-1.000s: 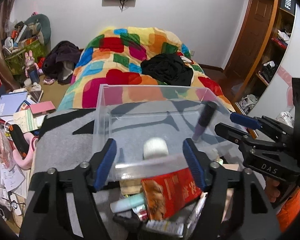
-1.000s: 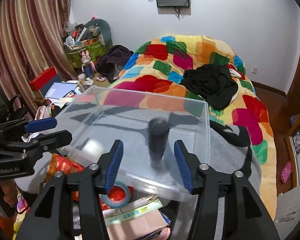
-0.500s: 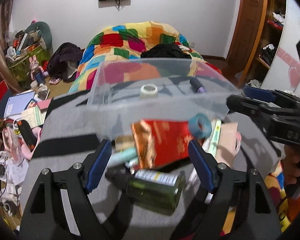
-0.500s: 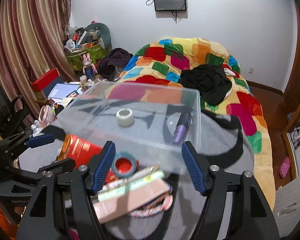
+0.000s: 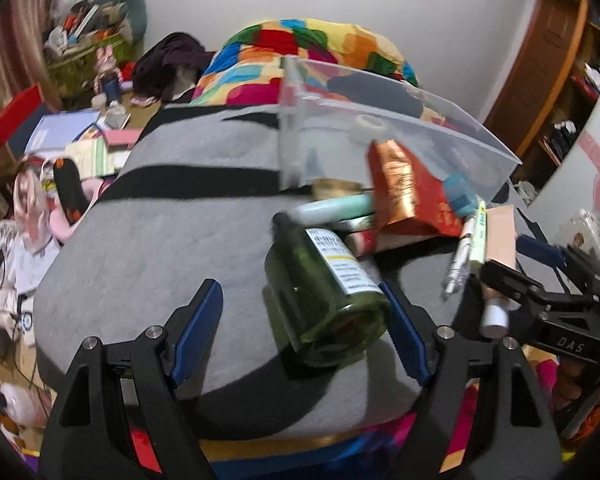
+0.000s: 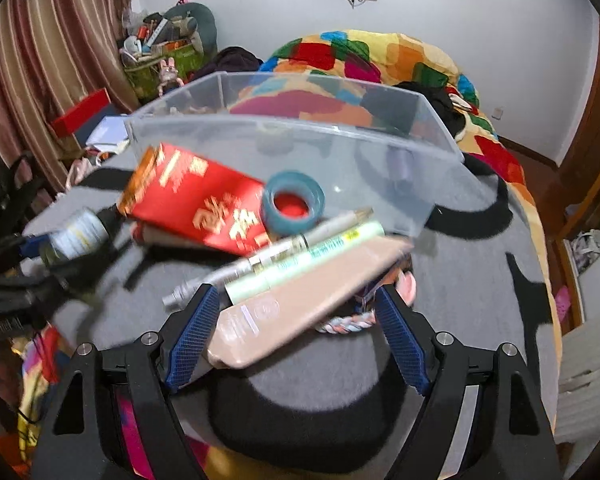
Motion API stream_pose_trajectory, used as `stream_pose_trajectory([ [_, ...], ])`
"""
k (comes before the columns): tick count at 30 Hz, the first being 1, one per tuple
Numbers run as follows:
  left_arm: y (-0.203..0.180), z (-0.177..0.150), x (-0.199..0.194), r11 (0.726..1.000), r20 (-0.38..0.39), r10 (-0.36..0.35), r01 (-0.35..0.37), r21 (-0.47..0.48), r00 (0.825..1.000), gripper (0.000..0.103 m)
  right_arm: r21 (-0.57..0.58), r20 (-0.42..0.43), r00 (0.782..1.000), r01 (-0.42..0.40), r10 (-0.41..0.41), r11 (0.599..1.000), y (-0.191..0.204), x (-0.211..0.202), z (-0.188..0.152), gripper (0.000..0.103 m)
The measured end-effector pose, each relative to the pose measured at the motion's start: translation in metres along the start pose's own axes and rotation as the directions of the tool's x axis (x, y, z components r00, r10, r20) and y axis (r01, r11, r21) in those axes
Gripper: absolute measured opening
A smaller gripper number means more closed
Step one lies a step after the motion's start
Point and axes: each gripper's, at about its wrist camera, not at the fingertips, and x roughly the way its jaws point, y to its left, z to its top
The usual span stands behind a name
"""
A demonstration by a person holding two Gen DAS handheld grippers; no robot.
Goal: Organize objects
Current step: 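Grasp the green pump bottle with the left tool while the right tool grasps the beige tube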
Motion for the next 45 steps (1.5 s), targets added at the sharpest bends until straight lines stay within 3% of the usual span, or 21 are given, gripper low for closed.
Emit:
stream_pose_trajectory([
  [5, 0.007, 0.003, -0.006, 1.0, 0.03, -0.026, 0.026, -0.015, 0.999, 0.079, 0.068, -0.023, 0.999, 0.035, -0.034, 0.997, -0.026, -0.009, -0.009, 0.077],
  [9, 0.001, 0.007, -0.004, 1.0, 0.053, -0.021, 0.021, 0.002, 0.998, 0.079, 0.126, -0.008, 1.0, 0.013, -0.012, 0.992, -0.028, -0.023, -0.01, 0.077],
  [14, 0.003, 0.006, 0.008, 1.0, 0.038, -0.006, 0.006, -0.002, 0.999, 0.055, 0.063, -0.008, 0.999, 0.053, -0.052, 0.997, -0.003, -0.024, -0.012, 0.077],
  [18, 0.01, 0.003, 0.004, 1.0, 0.062, 0.002, -0.001, -0.027, 0.998, 0.041, 0.112, -0.047, 0.998, 0.049, -0.044, 0.992, -0.009, -0.017, -0.028, 0.074],
  [20, 0.013, 0.002, 0.003, 0.999, 0.07, -0.005, 0.008, -0.045, 0.998, 0.041, 0.128, -0.028, 0.999, 0.044, -0.041, 0.991, -0.014, -0.02, -0.035, 0.066],
  [22, 0.015, 0.0, 0.0, 0.998, 0.083, -0.005, 0.01, -0.057, 0.997, 0.041, 0.136, -0.013, 0.999, 0.054, -0.053, 0.989, -0.017, -0.025, -0.037, 0.041],
  [24, 0.016, -0.001, -0.003, 0.998, 0.091, -0.008, 0.013, -0.063, 0.996, 0.041, 0.139, -0.007, 0.998, 0.056, -0.056, 0.989, -0.021, -0.028, -0.037, 0.029],
  [35, 0.003, 0.011, -0.04, 0.999, 0.19, -0.015, 0.024, -0.044, 0.982, 0.041, 0.135, 0.1, 0.993, 0.046, -0.06, 0.99, -0.028, -0.059, -0.032, 0.029],
  [45, -0.016, 0.048, -0.053, 0.999, 0.262, -0.046, 0.047, 0.003, 0.964, 0.041, 0.108, 0.197, 0.98, -0.025, 0.004, 0.994, -0.035, -0.073, 0.02, 0.029],
])
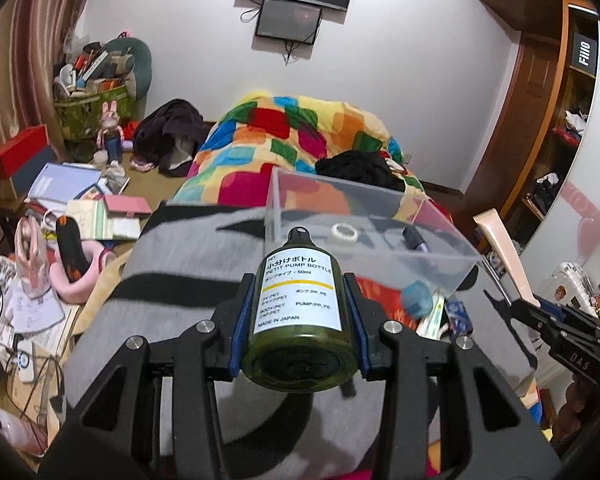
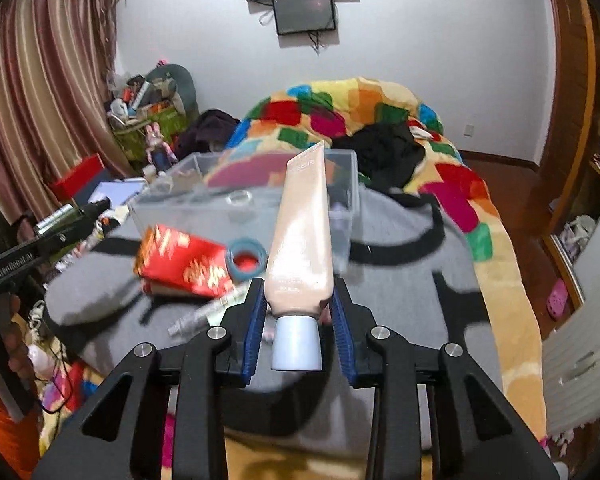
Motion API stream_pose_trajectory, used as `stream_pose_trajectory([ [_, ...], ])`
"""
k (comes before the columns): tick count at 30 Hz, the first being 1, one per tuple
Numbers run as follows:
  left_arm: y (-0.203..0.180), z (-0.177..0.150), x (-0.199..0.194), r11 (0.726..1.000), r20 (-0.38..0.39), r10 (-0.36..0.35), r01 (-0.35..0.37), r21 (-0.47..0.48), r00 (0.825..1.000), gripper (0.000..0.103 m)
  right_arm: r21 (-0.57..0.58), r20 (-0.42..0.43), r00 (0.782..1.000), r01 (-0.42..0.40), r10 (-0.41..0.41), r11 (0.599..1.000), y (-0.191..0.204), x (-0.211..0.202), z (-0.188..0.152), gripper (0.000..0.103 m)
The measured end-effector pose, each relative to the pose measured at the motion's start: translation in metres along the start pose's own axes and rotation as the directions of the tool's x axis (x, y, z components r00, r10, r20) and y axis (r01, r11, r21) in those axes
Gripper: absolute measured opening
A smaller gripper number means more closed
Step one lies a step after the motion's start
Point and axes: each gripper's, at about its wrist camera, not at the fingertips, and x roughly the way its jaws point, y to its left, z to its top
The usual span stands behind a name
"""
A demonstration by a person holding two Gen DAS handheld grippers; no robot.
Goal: Organize objects
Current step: 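Grasp the green pump bottle with the left tool while the right tool grasps the beige tube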
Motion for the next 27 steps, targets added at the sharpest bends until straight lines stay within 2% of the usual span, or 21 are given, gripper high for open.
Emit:
stream_pose_trajectory([
  [10, -0.013, 0.035, 0.046, 0.999, -0.068, -0.045, 0.046, 0.012, 0.997, 0.041, 0.025, -0.019, 0.999, -0.049, 0.05, 0.998, -0.012, 0.047, 0.05, 0.029],
  [15, -0.014, 0.049, 0.08, 0.998, -0.142, -0.059, 0.06, 0.005, 0.988, 0.041, 0.05, -0.091, 0.989, -0.113, 0.117, 0.992, -0.017, 0.083, 0.069, 0.029],
  [21, -0.018, 0.058, 0.11, 0.998, -0.206, -0.054, 0.057, 0.008, 0.977, 0.041, 0.01, -0.182, 0.966, -0.184, 0.183, 0.983, -0.01, 0.119, 0.075, 0.029],
  [25, -0.023, 0.059, 0.121, 0.999, -0.229, -0.031, 0.04, 0.035, 0.973, 0.041, -0.006, -0.232, 0.953, -0.204, 0.197, 0.979, -0.008, 0.138, 0.078, 0.029],
  [27, -0.026, 0.059, 0.125, 0.998, -0.231, -0.021, 0.034, 0.05, 0.973, 0.041, -0.008, -0.238, 0.953, -0.197, 0.19, 0.98, -0.008, 0.141, 0.079, 0.029],
])
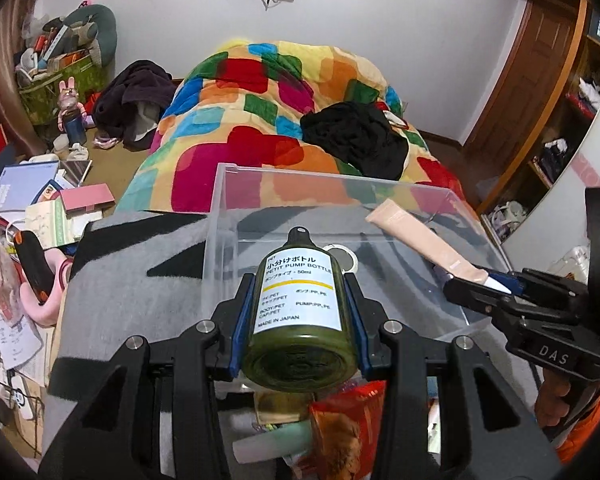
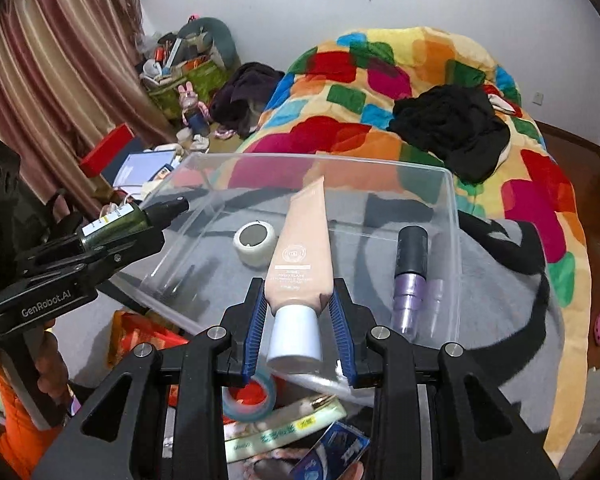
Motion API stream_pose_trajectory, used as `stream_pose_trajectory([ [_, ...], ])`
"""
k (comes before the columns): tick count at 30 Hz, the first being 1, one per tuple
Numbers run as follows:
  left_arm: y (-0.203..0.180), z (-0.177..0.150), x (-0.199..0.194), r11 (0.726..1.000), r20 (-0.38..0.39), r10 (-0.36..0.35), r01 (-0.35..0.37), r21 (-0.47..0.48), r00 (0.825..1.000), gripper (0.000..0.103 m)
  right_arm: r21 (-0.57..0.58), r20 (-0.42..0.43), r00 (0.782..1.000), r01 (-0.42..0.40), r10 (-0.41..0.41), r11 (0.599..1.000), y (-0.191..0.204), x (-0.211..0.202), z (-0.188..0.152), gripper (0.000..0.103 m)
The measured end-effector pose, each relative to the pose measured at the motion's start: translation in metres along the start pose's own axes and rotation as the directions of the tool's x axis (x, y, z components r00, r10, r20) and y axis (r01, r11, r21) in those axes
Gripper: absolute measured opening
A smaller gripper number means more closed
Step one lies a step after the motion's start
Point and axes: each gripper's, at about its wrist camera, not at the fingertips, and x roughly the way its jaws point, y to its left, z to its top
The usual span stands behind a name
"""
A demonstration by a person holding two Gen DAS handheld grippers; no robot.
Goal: Organize objects
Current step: 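Grasp the green pump bottle with the left tool while the right tool grasps the beige tube, then release the green bottle and beige tube into the clear box with both tools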
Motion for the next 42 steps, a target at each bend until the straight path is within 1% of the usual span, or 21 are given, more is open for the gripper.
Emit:
stream_pose_trajectory([
  [5, -0.003, 0.0, 0.005, 1.0, -0.017, -0.002, 0.002, 0.02, 1.0, 0.041, -0.011, -0.02, 1.0, 0.02, -0.02, 1.0, -0.003, 0.006, 0.002, 0.03],
  [6, -0.004, 0.0, 0.004, 1.0, -0.017, -0.003, 0.003, 0.023, 1.0, 0.041, -0.022, -0.016, 0.999, 0.035, -0.036, 0.999, -0.002, 0.006, 0.002, 0.03],
  [9, -0.005, -0.002, -0.002, 1.0, -0.01, -0.008, 0.008, 0.028, 1.0, 0.041, -0.046, -0.004, 0.997, 0.071, -0.071, 0.996, 0.0, 0.003, 0.001, 0.03],
  [11, -0.006, -0.003, -0.01, 0.999, 0.005, -0.009, 0.009, 0.035, 1.0, 0.043, -0.043, 0.004, 0.997, 0.074, -0.074, 0.996, -0.001, -0.001, 0.001, 0.031],
  [16, -0.011, -0.01, -0.033, 0.998, 0.051, 0.001, -0.004, 0.058, 0.999, 0.058, -0.029, 0.044, 0.997, 0.071, -0.069, 0.997, 0.0, -0.02, -0.002, 0.038],
  [17, -0.011, -0.014, -0.038, 0.998, 0.06, 0.0, -0.004, 0.063, 0.998, 0.059, -0.031, 0.056, 0.996, 0.072, -0.071, 0.997, 0.001, -0.025, -0.004, 0.039],
  [19, -0.013, -0.017, -0.044, 0.998, 0.068, -0.002, -0.003, 0.068, 0.998, 0.064, -0.038, 0.072, 0.995, 0.078, -0.075, 0.996, 0.004, -0.033, -0.007, 0.044],
  [21, -0.014, -0.024, -0.048, 0.997, 0.07, -0.004, -0.002, 0.074, 0.998, 0.065, -0.051, 0.092, 0.993, 0.085, -0.08, 0.995, 0.007, -0.042, -0.012, 0.047],
  [24, -0.016, -0.034, -0.05, 0.996, 0.059, -0.004, -0.001, 0.084, 0.998, 0.069, -0.073, 0.113, 0.99, 0.089, -0.081, 0.993, 0.013, -0.052, -0.02, 0.054],
  [27, -0.02, -0.045, -0.048, 0.995, 0.046, 0.0, -0.005, 0.1, 0.999, 0.071, -0.099, 0.124, 0.989, 0.087, -0.075, 0.991, 0.022, -0.059, -0.031, 0.055],
  [33, -0.02, -0.067, -0.031, 0.995, -0.018, -0.011, 0.012, 0.096, 1.0, 0.072, -0.129, 0.094, 0.995, 0.049, -0.037, 0.99, 0.037, -0.051, -0.052, 0.055],
  [37, -0.015, -0.075, -0.02, 0.997, -0.061, -0.029, 0.033, 0.067, 0.998, 0.072, -0.15, 0.057, 0.997, 0.051, -0.043, 0.987, 0.043, -0.037, -0.06, 0.055],
  [42, -0.018, -0.079, -0.017, 0.996, -0.061, -0.064, 0.067, 0.058, 0.996, 0.072, -0.154, 0.009, 0.999, 0.043, -0.042, 0.987, 0.041, -0.015, -0.063, 0.055],
])
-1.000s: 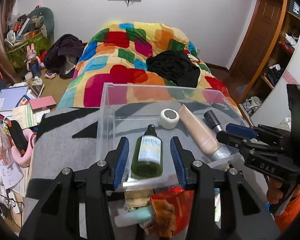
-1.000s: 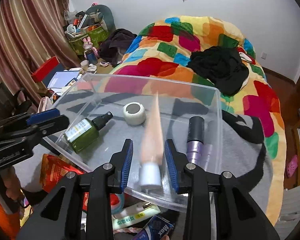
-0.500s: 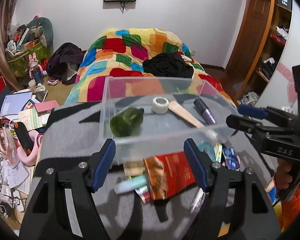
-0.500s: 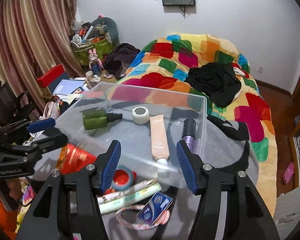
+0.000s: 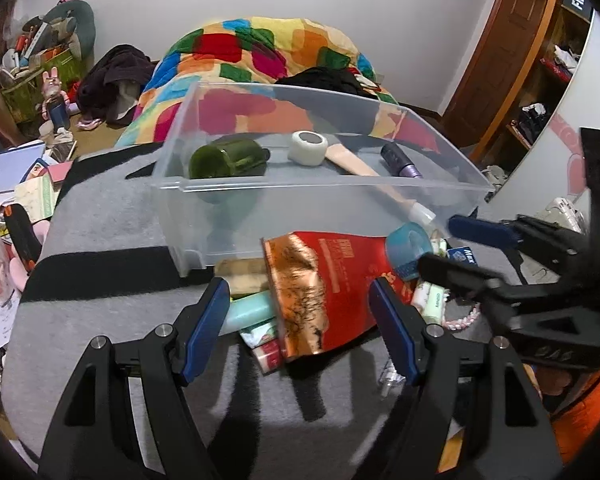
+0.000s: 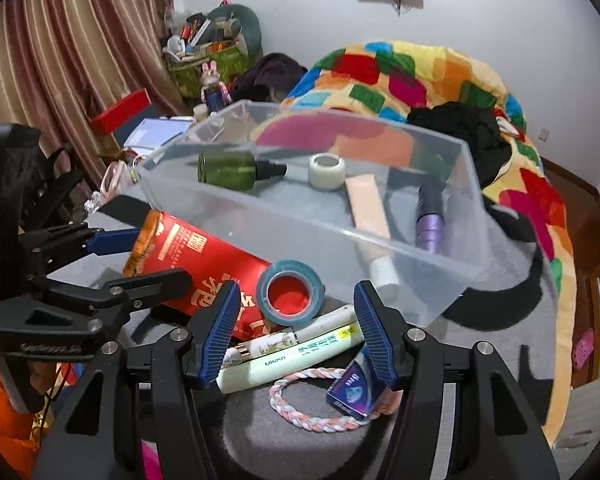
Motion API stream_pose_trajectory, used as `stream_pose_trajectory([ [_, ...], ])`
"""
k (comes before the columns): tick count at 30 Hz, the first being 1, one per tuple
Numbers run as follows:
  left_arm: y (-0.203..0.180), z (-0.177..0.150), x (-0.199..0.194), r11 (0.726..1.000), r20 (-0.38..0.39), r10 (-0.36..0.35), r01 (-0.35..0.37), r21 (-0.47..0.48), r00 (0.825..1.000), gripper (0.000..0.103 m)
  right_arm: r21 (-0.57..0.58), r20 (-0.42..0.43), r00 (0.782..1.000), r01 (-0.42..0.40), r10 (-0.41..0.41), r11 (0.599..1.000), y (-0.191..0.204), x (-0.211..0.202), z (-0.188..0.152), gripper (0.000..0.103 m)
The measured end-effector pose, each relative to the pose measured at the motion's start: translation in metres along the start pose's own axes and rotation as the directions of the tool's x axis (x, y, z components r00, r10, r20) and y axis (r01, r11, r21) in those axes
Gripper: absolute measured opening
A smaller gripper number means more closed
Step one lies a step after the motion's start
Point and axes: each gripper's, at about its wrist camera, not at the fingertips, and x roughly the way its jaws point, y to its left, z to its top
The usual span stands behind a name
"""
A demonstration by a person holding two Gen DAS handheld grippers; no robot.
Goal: Organize objects
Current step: 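Grasp the red packet with the left tool while the right tool grasps the blue tape roll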
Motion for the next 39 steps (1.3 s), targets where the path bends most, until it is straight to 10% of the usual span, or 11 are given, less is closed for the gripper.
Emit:
stream_pose_trajectory([
  [8, -0.016, 0.001, 0.0, 0.999, 0.016, -0.035, 0.035, 0.041, 0.999, 0.06, 0.015, -0.021, 1.0, -0.017, 0.017, 1.0, -0.004, 0.016, -0.007, 0.036],
  [21, -0.013, 0.002, 0.006, 0.998, 0.002, -0.065, 0.065, 0.013, 0.998, 0.045, 0.02, 0.02, 0.999, -0.035, 0.034, 0.999, 0.004, 0.012, -0.015, 0.036],
  [39, -0.023, 0.004, -0.074, 0.996, 0.185, -0.077, 0.066, 0.064, 0.98, 0.028, 0.065, 0.167, 0.985, -0.044, 0.032, 0.997, -0.006, -0.053, -0.001, 0.036],
])
